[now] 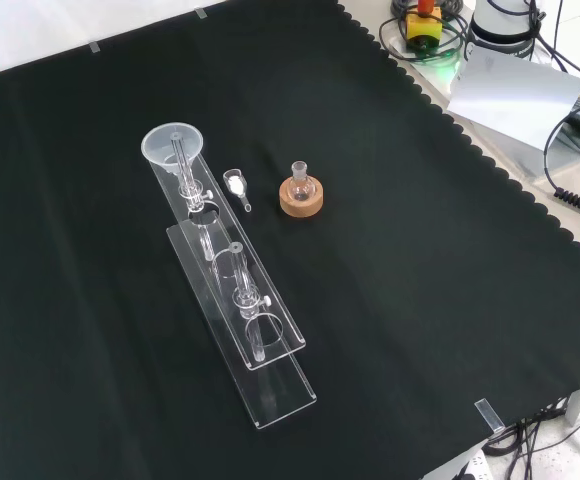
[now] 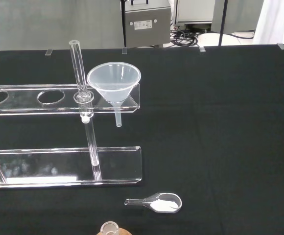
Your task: Pick up the funnel from the transparent funnel stand.
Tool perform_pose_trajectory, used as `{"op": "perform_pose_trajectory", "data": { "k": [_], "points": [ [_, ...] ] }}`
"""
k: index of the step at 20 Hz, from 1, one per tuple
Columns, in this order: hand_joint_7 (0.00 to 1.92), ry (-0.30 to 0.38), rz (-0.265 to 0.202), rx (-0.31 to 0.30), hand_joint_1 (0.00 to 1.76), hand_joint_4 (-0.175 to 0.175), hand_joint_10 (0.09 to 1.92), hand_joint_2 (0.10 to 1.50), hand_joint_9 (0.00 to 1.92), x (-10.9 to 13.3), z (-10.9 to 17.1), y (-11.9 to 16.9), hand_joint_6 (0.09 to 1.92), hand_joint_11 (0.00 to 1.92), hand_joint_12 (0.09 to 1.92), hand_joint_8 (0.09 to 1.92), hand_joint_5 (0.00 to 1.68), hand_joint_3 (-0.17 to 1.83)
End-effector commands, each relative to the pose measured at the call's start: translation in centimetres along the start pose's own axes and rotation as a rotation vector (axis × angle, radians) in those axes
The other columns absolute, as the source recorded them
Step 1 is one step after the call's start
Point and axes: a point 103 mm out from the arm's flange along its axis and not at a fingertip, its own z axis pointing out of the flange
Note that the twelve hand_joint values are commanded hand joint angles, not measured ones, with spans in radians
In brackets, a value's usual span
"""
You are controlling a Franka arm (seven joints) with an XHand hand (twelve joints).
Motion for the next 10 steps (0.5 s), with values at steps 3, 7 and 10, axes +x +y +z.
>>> {"op": "perform_pose_trajectory", "data": {
  "k": [3, 7, 10],
  "points": [
    [0.0, -0.003, 0.006, -0.006, 0.02, 0.001, 0.64, 1.19, 0.11, -0.1, -0.1, 0.1, 0.09, 0.01, 1.37, 0.36, 0.23, 0.43],
    [0.0, 0.008, 0.009, 0.0, 0.0, 0.001, 0.63, 1.2, 0.1, -0.6, -0.5, 0.4, 0.09, 0.0, 1.37, 0.34, 0.23, 0.43],
    [0.0, 0.007, 0.022, 0.007, 0.0, 0.001, 0.63, 1.21, 0.1, -1.6, -0.6, 0.9, 0.09, 0.0, 1.37, 0.34, 0.23, 0.42]
  ]
}}
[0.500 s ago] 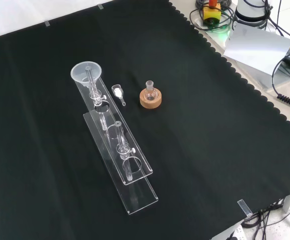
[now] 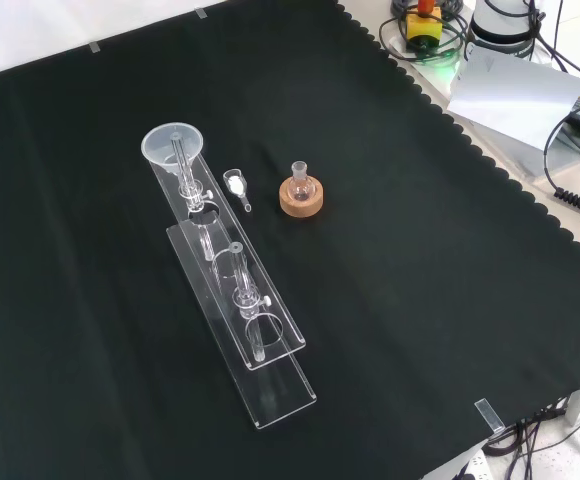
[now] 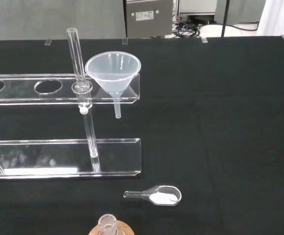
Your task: Pick up the funnel from the transparent funnel stand.
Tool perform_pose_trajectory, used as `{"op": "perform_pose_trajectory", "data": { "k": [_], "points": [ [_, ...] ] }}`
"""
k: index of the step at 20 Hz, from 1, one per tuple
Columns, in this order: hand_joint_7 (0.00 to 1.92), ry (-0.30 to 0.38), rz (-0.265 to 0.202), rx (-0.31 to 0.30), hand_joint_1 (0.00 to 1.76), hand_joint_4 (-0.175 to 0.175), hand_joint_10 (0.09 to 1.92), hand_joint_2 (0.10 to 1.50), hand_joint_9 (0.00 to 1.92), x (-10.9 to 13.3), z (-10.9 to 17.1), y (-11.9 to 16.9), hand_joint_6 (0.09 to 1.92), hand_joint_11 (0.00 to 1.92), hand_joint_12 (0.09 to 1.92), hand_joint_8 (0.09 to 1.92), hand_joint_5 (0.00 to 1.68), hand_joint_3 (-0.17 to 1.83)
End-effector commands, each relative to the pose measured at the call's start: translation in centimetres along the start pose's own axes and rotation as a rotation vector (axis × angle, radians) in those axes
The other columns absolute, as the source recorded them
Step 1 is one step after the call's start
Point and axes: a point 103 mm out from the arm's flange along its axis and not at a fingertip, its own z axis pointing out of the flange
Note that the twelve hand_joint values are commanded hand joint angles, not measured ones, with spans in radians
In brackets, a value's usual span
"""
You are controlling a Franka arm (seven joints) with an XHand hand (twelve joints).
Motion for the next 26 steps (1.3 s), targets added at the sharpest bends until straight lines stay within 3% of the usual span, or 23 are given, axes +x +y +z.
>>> {"op": "perform_pose_trajectory", "data": {
  "k": [1, 9, 13, 26],
  "points": [
    [0.0, 0.006, 0.034, -0.017, 0.0, 0.001, 0.63, 1.21, 0.1, -1.6, -1.5, 0.2, 0.09, 0.0, 1.37, 0.34, 0.23, 0.42],
    [0.0, 0.008, 0.097, 0.011, 0.0, -0.001, 0.63, 1.21, 0.1, -2.8, 0.3, 3.0, 0.09, 0.0, 1.36, 0.34, 0.23, 0.41],
    [0.0, 0.005, 0.107, 0.031, 0.0, -0.002, 0.63, 1.21, 0.1, -3.4, 1.7, 5.6, 0.09, 0.0, 1.36, 0.34, 0.23, 0.4],
    [0.02, -0.047, -0.013, 0.105, 0.2, -0.011, 0.65, 1.1, 0.14, -1.7, 7.4, 19.3, 0.09, 0.0, 1.38, 0.39, 0.22, 0.31]
  ]
}}
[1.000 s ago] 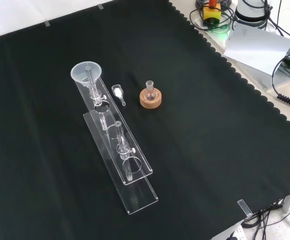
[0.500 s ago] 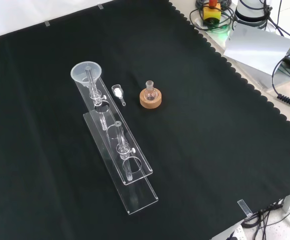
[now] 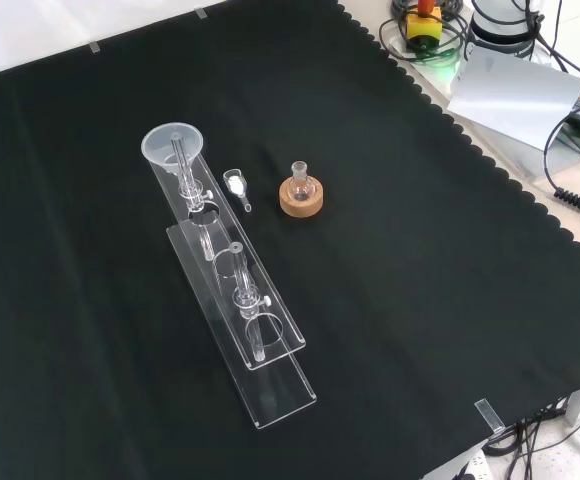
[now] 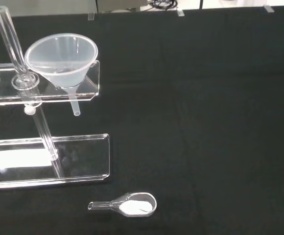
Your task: Pick up the funnel from the transparent funnel stand.
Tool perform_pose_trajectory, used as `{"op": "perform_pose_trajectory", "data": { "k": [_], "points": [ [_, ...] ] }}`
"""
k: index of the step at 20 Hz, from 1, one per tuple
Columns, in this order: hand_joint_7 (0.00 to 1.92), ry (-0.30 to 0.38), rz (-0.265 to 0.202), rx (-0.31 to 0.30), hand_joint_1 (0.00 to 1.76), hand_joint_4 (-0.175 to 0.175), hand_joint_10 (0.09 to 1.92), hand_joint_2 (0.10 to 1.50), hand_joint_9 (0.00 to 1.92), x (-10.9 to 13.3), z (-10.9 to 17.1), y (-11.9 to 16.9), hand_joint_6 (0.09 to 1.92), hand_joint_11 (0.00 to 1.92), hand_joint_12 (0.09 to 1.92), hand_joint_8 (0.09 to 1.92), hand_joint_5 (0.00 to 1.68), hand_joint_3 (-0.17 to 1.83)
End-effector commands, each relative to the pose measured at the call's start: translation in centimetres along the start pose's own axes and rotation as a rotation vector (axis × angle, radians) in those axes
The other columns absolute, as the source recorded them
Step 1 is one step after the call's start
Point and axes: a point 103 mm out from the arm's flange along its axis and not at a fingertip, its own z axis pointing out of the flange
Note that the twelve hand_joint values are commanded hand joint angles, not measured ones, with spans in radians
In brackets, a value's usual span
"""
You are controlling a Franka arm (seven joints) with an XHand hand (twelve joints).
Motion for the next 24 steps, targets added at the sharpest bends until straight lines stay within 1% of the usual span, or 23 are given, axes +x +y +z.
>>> {"op": "perform_pose_trajectory", "data": {
  "k": [1, 5, 6, 10, 12, 14, 17, 21, 24],
  "points": [
    [0.03, -0.032, -0.082, 0.015, 0.2, -0.011, 0.66, 1.1, 0.14, 1.8, 2.3, 10.2, 0.09, 0.0, 1.38, 0.4, 0.22, 0.31],
    [0.03, -0.027, -0.116, 0.032, 0.22, -0.012, 0.66, 1.09, 0.15, 2.8, 3.7, 13.0, 0.09, 0.0, 1.38, 0.42, 0.22, 0.3],
    [0.03, -0.03, -0.122, 0.047, 0.22, -0.013, 0.66, 1.09, 0.15, 3.2, 4.1, 13.6, 0.09, 0.0, 1.38, 0.42, 0.22, 0.3],
    [0.02, -0.043, -0.15, 0.071, 0.23, -0.015, 0.68, 1.08, 0.15, 4.9, 5.0, 15.4, 0.09, 0.0, 1.39, 0.46, 0.21, 0.29],
    [0.03, -0.064, -0.16, 0.092, 0.24, -0.015, 0.69, 1.07, 0.16, 5.7, 5.3, 16.0, 0.09, 0.0, 1.39, 0.49, 0.21, 0.29],
    [0.03, -0.082, -0.178, 0.118, 0.31, -0.015, 0.7, 1.04, 0.18, 6.3, 5.9, 16.6, 0.09, 0.0, 1.4, 0.54, 0.21, 0.27],
    [0.03, -0.087, -0.188, 0.149, 0.42, -0.011, 0.71, 0.98, 0.2, 6.7, 7.0, 17.3, 0.09, 0.0, 1.42, 0.58, 0.19, 0.25],
    [0.02, -0.097, -0.196, 0.184, 0.45, -0.006, 0.72, 0.96, 0.21, 7.0, 8.5, 18.1, 0.09, 0.0, 1.44, 0.62, 0.18, 0.26],
    [0.02, -0.097, -0.198, 0.198, 0.45, -0.004, 0.72, 0.95, 0.21, 7.0, 9.2, 18.4, 0.09, 0.01, 1.44, 0.62, 0.17, 0.26]
  ]
}}
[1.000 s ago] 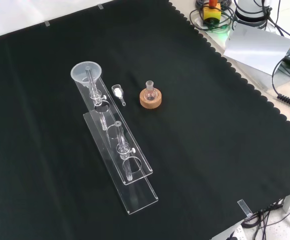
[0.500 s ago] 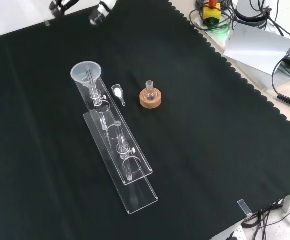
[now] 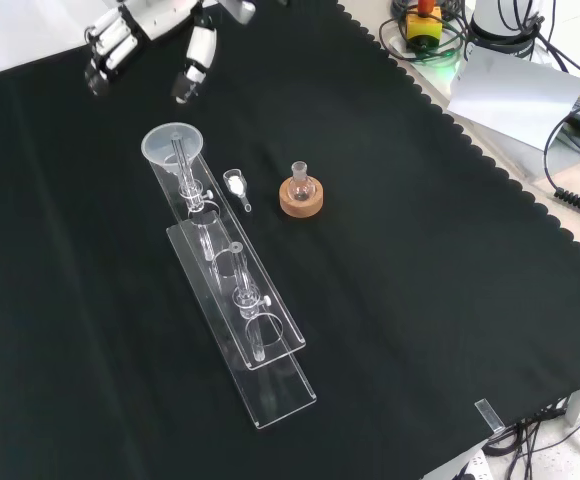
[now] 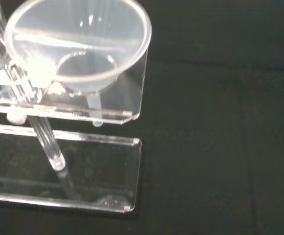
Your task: Pick up the funnel from the transparent funnel stand.
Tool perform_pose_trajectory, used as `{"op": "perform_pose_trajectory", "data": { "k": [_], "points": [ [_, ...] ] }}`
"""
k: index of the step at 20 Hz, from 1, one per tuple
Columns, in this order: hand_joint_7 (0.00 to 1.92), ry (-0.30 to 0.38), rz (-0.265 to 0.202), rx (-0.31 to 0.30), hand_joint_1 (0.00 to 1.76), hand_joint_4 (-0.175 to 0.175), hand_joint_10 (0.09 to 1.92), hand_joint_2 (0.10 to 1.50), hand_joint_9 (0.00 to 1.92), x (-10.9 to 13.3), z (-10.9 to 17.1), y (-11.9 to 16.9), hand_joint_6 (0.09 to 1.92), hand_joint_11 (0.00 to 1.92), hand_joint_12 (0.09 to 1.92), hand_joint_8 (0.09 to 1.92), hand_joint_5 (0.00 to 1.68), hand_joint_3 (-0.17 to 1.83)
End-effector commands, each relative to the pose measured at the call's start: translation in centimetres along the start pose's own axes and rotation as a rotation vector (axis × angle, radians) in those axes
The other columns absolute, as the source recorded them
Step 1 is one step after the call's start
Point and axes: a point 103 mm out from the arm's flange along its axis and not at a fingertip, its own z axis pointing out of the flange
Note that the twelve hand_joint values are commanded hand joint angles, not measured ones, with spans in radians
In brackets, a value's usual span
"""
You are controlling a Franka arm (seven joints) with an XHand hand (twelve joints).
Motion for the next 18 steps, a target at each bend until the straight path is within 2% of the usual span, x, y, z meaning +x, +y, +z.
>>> {"op": "perform_pose_trajectory", "data": {
  "k": [1, 10, 18],
  "points": [
    [0.02, -0.013, -0.032, 0.05, 0.45, -0.004, 0.72, 0.95, 0.21, 0.9, 1.5, 1.0, 0.09, 0.01, 1.44, 0.62, 0.17, 0.26],
    [0.01, -0.009, -0.055, 0.068, 0.43, -0.003, 0.72, 0.92, 0.22, 1.6, 2.4, 1.3, 0.09, 0.03, 1.44, 0.63, 0.16, 0.26],
    [0.0, -0.049, -0.071, 0.105, 0.5, -0.004, 0.75, 0.84, 0.24, 2.4, 3.1, 1.5, 0.09, 0.12, 1.45, 0.64, 0.17, 0.24]
  ]
}}
